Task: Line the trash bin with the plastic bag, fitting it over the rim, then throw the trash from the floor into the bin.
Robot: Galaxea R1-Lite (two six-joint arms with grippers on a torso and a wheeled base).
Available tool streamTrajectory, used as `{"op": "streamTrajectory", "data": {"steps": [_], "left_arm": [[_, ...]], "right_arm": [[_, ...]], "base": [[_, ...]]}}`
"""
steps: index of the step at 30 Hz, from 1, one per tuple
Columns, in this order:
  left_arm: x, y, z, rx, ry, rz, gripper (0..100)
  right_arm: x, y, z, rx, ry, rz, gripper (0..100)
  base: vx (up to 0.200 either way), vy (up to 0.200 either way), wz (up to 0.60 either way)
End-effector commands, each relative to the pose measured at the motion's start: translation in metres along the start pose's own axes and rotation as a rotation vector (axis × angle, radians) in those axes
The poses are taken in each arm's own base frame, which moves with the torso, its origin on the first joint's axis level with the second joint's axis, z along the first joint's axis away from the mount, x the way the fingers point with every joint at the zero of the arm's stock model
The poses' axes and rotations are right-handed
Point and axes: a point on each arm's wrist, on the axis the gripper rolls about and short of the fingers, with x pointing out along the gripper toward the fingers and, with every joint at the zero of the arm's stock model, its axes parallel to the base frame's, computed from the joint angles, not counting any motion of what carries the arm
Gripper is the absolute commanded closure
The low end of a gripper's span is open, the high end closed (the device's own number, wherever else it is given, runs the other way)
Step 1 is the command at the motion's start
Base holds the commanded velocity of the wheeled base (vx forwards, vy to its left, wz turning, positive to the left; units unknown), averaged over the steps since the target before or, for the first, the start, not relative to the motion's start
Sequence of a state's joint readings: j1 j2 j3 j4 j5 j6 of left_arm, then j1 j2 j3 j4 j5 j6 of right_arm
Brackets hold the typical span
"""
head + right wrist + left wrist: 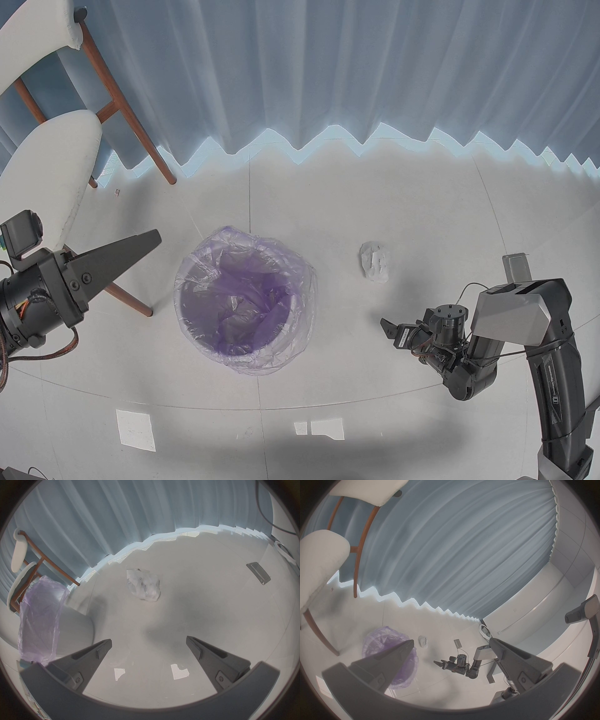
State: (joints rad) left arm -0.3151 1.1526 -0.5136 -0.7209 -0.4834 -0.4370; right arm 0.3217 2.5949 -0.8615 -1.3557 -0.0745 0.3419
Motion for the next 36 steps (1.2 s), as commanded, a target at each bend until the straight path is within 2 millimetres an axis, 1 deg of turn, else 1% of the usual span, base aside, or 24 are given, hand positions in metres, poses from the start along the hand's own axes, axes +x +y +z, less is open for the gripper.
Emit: {"op": "streamTrajectory", "data": {"steps": [1,2,8,10,13,15,18,20,22,24,25,26,28,31,36], "left_arm": [[-0.001,0.002,0.001,0.003,-0.008,0.016,0],[-0.003,0.004,0.002,0.005,-0.015,0.029,0],[-0.006,0.008,0.002,0.046,-0.022,0.053,0],[-0.007,0.011,-0.006,0.079,0.006,0.068,0],[-0.008,0.012,-0.008,0.107,0.012,0.072,0],[-0.008,0.011,-0.003,0.121,-0.008,0.065,0],[-0.007,0.009,-0.002,0.128,-0.023,0.056,0],[-0.007,0.008,-0.001,0.13,-0.029,0.047,0],[-0.004,0.006,0.005,0.139,-0.043,0.038,0],[-0.002,0.003,0.015,0.147,-0.074,0.025,0],[-0.002,0.003,0.015,0.147,-0.074,0.025,0],[-0.002,-0.001,0.023,0.124,-0.098,0.014,0],[-0.004,-0.003,0.024,0.091,-0.107,0.003,0],[-0.008,-0.006,0.026,0.086,-0.122,-0.001,0],[-0.01,-0.004,0.03,0.092,-0.138,0.021,0]], "right_arm": [[0.003,0.001,0.006,-0.005,-0.021,0.004,0],[0.004,0.002,0.005,-0.012,-0.02,0.005,0],[0.008,0.002,0.004,-0.072,-0.016,0.008,0],[0.014,0.004,0.01,-0.073,-0.023,0.009,0],[0.017,0.005,0.012,-0.072,-0.024,0.007,0],[0.017,0.004,0.01,-0.073,-0.016,0.005,0],[0.017,0.002,0.001,-0.075,0.003,0.002,0],[0.018,0.002,-0.002,-0.076,0.008,0.002,0],[0.018,0.004,-0.005,-0.081,0.013,0.008,0],[0.019,0.008,-0.007,-0.087,0.018,0.018,0],[0.019,0.008,-0.007,-0.087,0.018,0.018,0],[0.02,0.011,-0.008,-0.089,0.02,0.025,0],[0.021,0.013,-0.007,-0.09,0.018,0.03,0],[0.024,0.017,-0.006,-0.092,0.012,0.038,0],[0.025,0.018,-0.005,-0.096,0.034,0.031,0]], "base": [[0.0,0.0,0.0],[0.0,0.0,0.0],[0.2,0.0,0.0],[0.2,0.0,0.0],[0.2,0.0,0.0],[0.2,0.0,0.0],[0.2,0.0,0.0],[0.2,0.0,0.0],[0.0,0.0,0.0],[0.0,0.0,0.0],[0.0,0.0,0.0],[0.0,0.0,0.0],[0.0,0.0,0.0],[0.0,0.0,0.0],[0.0,0.0,0.0]]}}
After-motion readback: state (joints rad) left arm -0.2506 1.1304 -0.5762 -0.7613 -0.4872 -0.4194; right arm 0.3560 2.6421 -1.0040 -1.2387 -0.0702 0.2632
